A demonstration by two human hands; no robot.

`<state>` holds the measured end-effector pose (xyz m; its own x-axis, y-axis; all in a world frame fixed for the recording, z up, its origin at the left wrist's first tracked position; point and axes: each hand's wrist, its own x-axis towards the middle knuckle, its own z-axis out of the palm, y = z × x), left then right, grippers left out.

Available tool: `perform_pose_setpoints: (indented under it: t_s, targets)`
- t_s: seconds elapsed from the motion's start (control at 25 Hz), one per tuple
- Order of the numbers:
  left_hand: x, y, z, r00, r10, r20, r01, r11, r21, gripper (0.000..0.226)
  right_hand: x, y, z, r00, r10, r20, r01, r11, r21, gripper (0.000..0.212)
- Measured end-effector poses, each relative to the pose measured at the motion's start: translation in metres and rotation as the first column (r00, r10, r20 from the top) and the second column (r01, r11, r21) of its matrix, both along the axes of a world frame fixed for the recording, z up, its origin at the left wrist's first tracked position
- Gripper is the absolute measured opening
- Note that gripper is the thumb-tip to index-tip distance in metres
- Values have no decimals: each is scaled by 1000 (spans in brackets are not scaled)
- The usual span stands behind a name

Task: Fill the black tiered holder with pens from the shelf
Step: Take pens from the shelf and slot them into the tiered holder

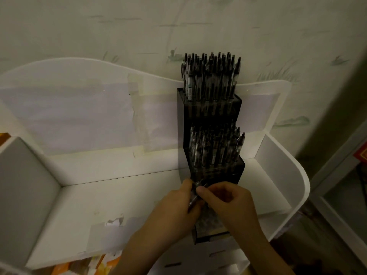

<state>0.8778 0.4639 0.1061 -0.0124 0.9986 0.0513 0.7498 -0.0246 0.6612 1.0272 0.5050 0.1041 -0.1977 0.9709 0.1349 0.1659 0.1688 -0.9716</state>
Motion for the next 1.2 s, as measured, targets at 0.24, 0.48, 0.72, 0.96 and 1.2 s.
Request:
perform_pose_setpoints:
  t_s: [0.24,0.48,0.72,0.96,1.2]
  targets:
    - [-3,-5,-4,999,30,12,-30,1000,9,21,-9,0,-1,997,22,-79,-31,993,-116,14]
    - [-23,-10,-7,997,66,-42,-67,998,-2,27,6,12,21,938,-93,-334,27,980,-199,8]
    - [-40,-14,-12,986,163,-17,-163,986,-22,25,19,13,26,986,-156,-63,168,940,298,9]
    - [-44,-14,-10,985,170,-2,-170,985,-42,23,3,9,-7,966,-140,216,25,886,464,18]
    - [-44,-15,-8,985,171,1,-170,984,-54,26,-5,11,-28,946,-112,305,-46,883,468,16]
